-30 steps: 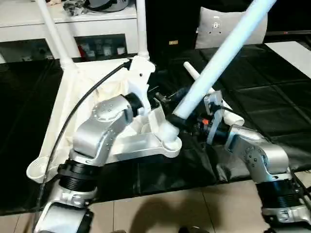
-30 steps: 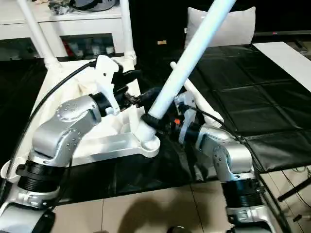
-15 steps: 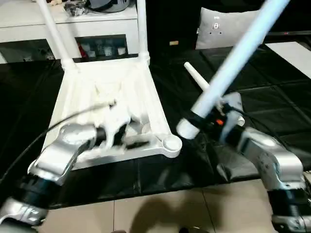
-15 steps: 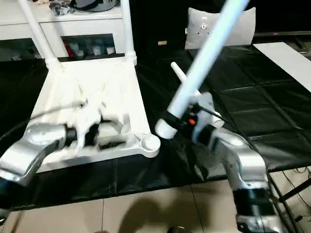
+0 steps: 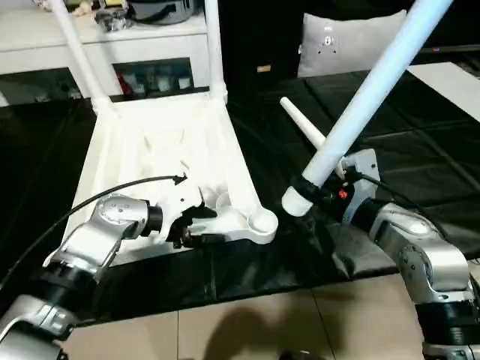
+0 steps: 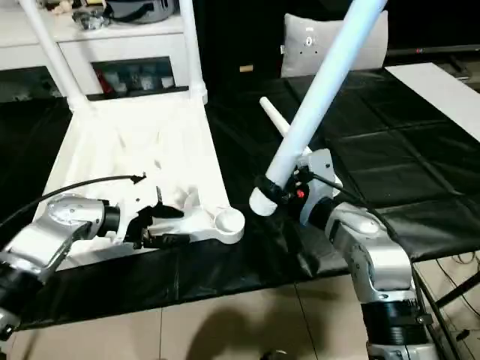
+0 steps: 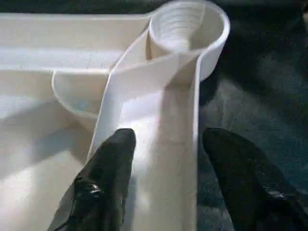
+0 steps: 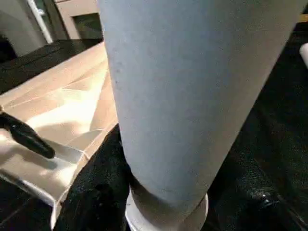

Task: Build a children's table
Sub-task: Pick table leg, then insert table leg to table base

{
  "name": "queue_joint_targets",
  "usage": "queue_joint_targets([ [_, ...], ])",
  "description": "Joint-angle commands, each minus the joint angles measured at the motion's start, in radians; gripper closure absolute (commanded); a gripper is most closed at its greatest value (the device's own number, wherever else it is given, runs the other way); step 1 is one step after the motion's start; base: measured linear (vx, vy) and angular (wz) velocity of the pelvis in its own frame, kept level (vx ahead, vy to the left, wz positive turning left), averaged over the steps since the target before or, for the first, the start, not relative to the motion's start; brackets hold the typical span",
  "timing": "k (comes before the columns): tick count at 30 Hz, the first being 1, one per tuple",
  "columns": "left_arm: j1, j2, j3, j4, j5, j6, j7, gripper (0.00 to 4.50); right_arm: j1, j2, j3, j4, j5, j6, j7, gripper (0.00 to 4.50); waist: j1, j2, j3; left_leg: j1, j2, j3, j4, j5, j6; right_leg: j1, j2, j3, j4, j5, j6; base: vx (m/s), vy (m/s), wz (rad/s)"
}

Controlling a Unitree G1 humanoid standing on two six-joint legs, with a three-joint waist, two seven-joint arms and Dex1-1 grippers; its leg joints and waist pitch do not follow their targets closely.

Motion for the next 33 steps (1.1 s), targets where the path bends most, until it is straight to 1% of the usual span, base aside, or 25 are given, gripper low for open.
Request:
queue_joint_targets([
  [1, -0.006, 0.01, 0.007, 0.015, 0.013, -0.019, -0.006, 1.98, 0.006, -0.009, 0.001, -0.038, 0.031, 0.01, 0.023, 2.63, -0.003, 0.005, -0.069, -0.009, 0.014, 0.008, -0.077, -0.159, 0.049, 0.07, -0.05, 0.045, -0.086, -0.444, -0.049, 0.0, 0.0, 0.0],
  [3, 0.003, 0.015, 0.011, 0.019, 0.013, -0.023, -0.008, 2.19, 0.01, -0.009, 0.01, -0.048, 0.035, 0.025, 0.033, 2.63, -0.004, 0.006, -0.068, -0.01, 0.015, 0.007, -0.078, -0.174, 0.048, 0.07, -0.05, 0.044, -0.087, -0.45, -0.051, 0.0, 0.0, 0.0],
  [4, 0.01, 0.014, 0.013, 0.012, 0.007, -0.017, -0.011, 2.19, 0.01, -0.007, 0.009, -0.051, 0.041, 0.035, 0.033, 2.63, -0.003, 0.01, -0.067, -0.009, 0.016, 0.007, -0.079, -0.178, 0.047, 0.069, -0.05, 0.044, -0.087, -0.453, -0.052, 0.0, 0.0, 0.0],
  [5, 0.014, 0.012, 0.014, 0.009, 0.003, -0.015, -0.014, 2.31, 0.008, -0.006, 0.009, -0.051, 0.046, 0.04, 0.033, 2.63, -0.005, 0.002, -0.067, -0.009, 0.015, 0.007, -0.079, -0.182, 0.047, 0.07, -0.05, 0.044, -0.089, -0.459, -0.049, 0.0, 0.0, 0.0],
  [6, 0.021, 0.01, 0.016, 0.007, -0.001, -0.015, -0.013, 2.43, 0.004, -0.003, 0.009, -0.049, 0.049, 0.044, 0.032, 2.63, -0.004, 0.0, -0.068, -0.01, 0.015, 0.007, -0.078, -0.177, 0.047, 0.07, -0.051, 0.044, -0.088, -0.459, -0.048, 0.0, 0.0, 0.0],
  [7, 0.026, 0.009, 0.017, 0.006, -0.003, -0.015, -0.012, 2.51, 0.0, -0.001, 0.01, -0.046, 0.05, 0.045, 0.031, 2.63, -0.004, 0.005, -0.066, -0.009, 0.016, 0.007, -0.079, -0.178, 0.046, 0.067, -0.052, 0.044, -0.088, -0.469, -0.048, 0.0, 0.0, 0.0],
  [9, 0.03, 0.001, 0.024, 0.023, -0.002, -0.028, -0.015, 2.58, -0.015, -0.001, 0.017, -0.039, 0.053, 0.056, 0.043, 2.63, -0.004, 0.004, -0.067, -0.008, 0.015, 0.007, -0.078, -0.179, 0.045, 0.067, -0.052, 0.044, -0.09, -0.471, -0.046, 0.0, 0.0, 0.0],
  [10, 0.029, -0.006, 0.029, 0.04, 0.0, -0.039, -0.02, 2.76, -0.028, -0.004, 0.024, -0.035, 0.059, 0.065, 0.06, 2.63, -0.004, 0.003, -0.067, -0.01, 0.012, 0.008, -0.078, -0.176, 0.048, 0.068, -0.05, 0.044, -0.091, -0.473, -0.044, 0.0, 0.0, 0.0],
  [11, 0.029, -0.007, 0.029, 0.041, 0.0, -0.04, -0.021, 2.76, -0.029, -0.005, 0.024, -0.035, 0.059, 0.065, 0.061, 2.63, -0.004, 0.002, -0.067, -0.01, 0.013, 0.008, -0.077, -0.171, 0.049, 0.067, -0.051, 0.044, -0.091, -0.474, -0.042, 0.0, 0.0, 0.0],
  [12, 0.028, -0.01, 0.028, 0.051, 0.001, -0.049, -0.027, 2.88, -0.042, -0.011, 0.032, -0.031, 0.06, 0.063, 0.076, 2.63, -0.003, -0.003, -0.067, -0.009, 0.013, 0.009, -0.077, -0.169, 0.051, 0.067, -0.052, 0.044, -0.091, -0.481, -0.038, 0.0, 0.0, 0.0],
  [13, 0.029, -0.011, 0.027, 0.053, 0.002, -0.052, -0.029, 3.03, -0.051, -0.013, 0.037, -0.028, 0.059, 0.064, 0.08, 2.63, -0.002, -0.001, -0.067, -0.009, 0.014, 0.008, -0.077, -0.168, 0.05, 0.067, -0.053, 0.044, -0.09, -0.482, -0.038, 0.0, 0.0, 0.0],
  [15, 0.031, -0.014, 0.026, 0.057, 0.003, -0.056, -0.029, 3.11, -0.075, -0.014, 0.047, -0.017, 0.056, 0.074, 0.089, 2.63, -0.002, -0.004, -0.068, -0.011, 0.016, 0.007, -0.078, -0.155, 0.052, 0.068, -0.052, 0.046, -0.087, -0.467, -0.041, 0.0, 0.0, 0.0],
  [16, 0.031, -0.016, 0.026, 0.059, 0.005, -0.058, -0.028, 3.29, -0.085, -0.015, 0.053, -0.011, 0.051, 0.074, 0.094, 2.63, -0.003, -0.003, -0.068, -0.012, 0.016, 0.008, -0.078, -0.151, 0.053, 0.067, -0.052, 0.047, -0.086, -0.462, -0.045, 0.0, 0.0, 0.0],
  [18, 0.031, -0.025, 0.027, 0.067, 0.004, -0.064, -0.026, 3.39, -0.115, -0.018, 0.082, 0.009, 0.029, 0.076, 0.104, 2.63, -0.003, -0.009, -0.067, -0.011, 0.015, 0.01, -0.077, -0.147, 0.053, 0.067, -0.052, 0.047, -0.087, -0.468, -0.044, 0.0, 0.0, 0.0],
  [19, 0.03, -0.03, 0.029, 0.073, 0.002, -0.068, -0.027, 3.52, -0.126, -0.017, 0.092, 0.015, 0.023, 0.08, 0.109, 2.63, -0.002, -0.007, -0.068, -0.01, 0.015, 0.01, -0.077, -0.147, 0.051, 0.066, -0.053, 0.047, -0.085, -0.468, -0.046, 0.0, 0.0, 0.0],
  [21, 0.029, -0.033, 0.03, 0.077, 0.001, -0.07, -0.027, 3.71, -0.132, -0.017, 0.098, 0.019, 0.019, 0.082, 0.112, 2.63, -0.002, -0.006, -0.067, -0.01, 0.016, 0.01, -0.077, -0.144, 0.051, 0.066, -0.054, 0.048, -0.086, -0.468, -0.046, 0.0, 0.0, 0.0],
  [22, 0.028, -0.042, 0.031, 0.09, 0.005, -0.079, -0.031, 3.8, -0.148, -0.014, 0.11, 0.032, 0.017, 0.083, 0.125, 2.63, -0.003, -0.017, -0.067, -0.012, 0.017, 0.011, -0.077, -0.141, 0.053, 0.067, -0.053, 0.049, -0.087, -0.468, -0.043, 0.0, 0.0, 0.0],
  [23, 0.029, -0.051, 0.029, 0.102, 0.009, -0.088, -0.034, 3.88, -0.166, -0.016, 0.128, 0.048, 0.007, 0.075, 0.138, 2.63, -0.001, -0.012, -0.068, -0.012, 0.015, 0.01, -0.077, -0.139, 0.052, 0.067, -0.054, 0.048, -0.085, -0.474, -0.045, 0.0, 0.0, 0.0],
  [25, 0.031, -0.055, 0.024, 0.105, 0.013, -0.091, -0.037, 4.06, -0.18, -0.023, 0.141, 0.059, 0.005, 0.088, 0.147, 2.63, -0.001, -0.011, -0.067, -0.009, 0.017, 0.011, -0.077, -0.146, 0.051, 0.065, -0.055, 0.048, -0.088, -0.482, -0.043, 0.0, 0.0, 0.0],
  [26, 0.031, -0.056, 0.021, 0.107, 0.018, -0.095, -0.037, 4.16, -0.188, -0.03, 0.148, 0.065, 0.006, 0.095, 0.161, 2.63, 0.0, -0.013, -0.067, -0.009, 0.018, 0.01, -0.078, -0.145, 0.051, 0.065, -0.054, 0.049, -0.086, -0.477, -0.044, 0.0, 0.0, 0.0],
  [27, 0.032, -0.057, 0.02, 0.108, 0.019, -0.097, -0.037, 4.16, -0.191, -0.032, 0.151, 0.067, 0.006, 0.096, 0.166, 2.63, 0.001, -0.013, -0.067, -0.01, 0.018, 0.01, -0.078, -0.145, 0.052, 0.066, -0.055, 0.05, -0.085, -0.474, -0.044, 0.0, 0.0, 0.0],
  [28, 0.032, -0.057, 0.019, 0.109, 0.021, -0.099, -0.037, 4.34, -0.195, -0.037, 0.156, 0.07, 0.004, 0.098, 0.173, 2.63, 0.001, -0.013, -0.067, -0.011, 0.019, 0.01, -0.079, -0.143, 0.051, 0.066, -0.055, 0.05, -0.085, -0.472, -0.041, 0.0, 0.0, 0.0],
  [30, 0.031, -0.062, 0.022, 0.107, 0.016, -0.102, -0.039, 4.43, -0.206, -0.053, 0.175, 0.081, -0.003, 0.104, 0.199, 2.63, 0.002, -0.013, -0.068, -0.012, 0.019, 0.01, -0.078, -0.14, 0.051, 0.067, -0.056, 0.051, -0.084, -0.466, -0.043, 0.0, 0.0, 0.0],
  [31, 0.029, -0.069, 0.025, 0.104, 0.011, -0.103, -0.043, 4.48, -0.214, -0.074, 0.2, 0.092, -0.015, 0.109, 0.233, 2.63, 0.003, -0.019, -0.068, -0.012, 0.019, 0.011, -0.078, -0.133, 0.054, 0.068, -0.056, 0.052, -0.082, -0.459, -0.045, 0.0, 0.0, 0.0],
  [33, 0.029, -0.071, 0.025, 0.103, 0.012, -0.106, -0.049, 4.5, -0.219, -0.083, 0.212, 0.098, -0.018, 0.119, 0.247, 2.63, 0.003, -0.018, -0.068, -0.014, 0.02, 0.011, -0.078, -0.123, 0.056, 0.068, -0.056, 0.053, -0.08, -0.449, -0.051, 0.0, 0.0, 0.0],
])
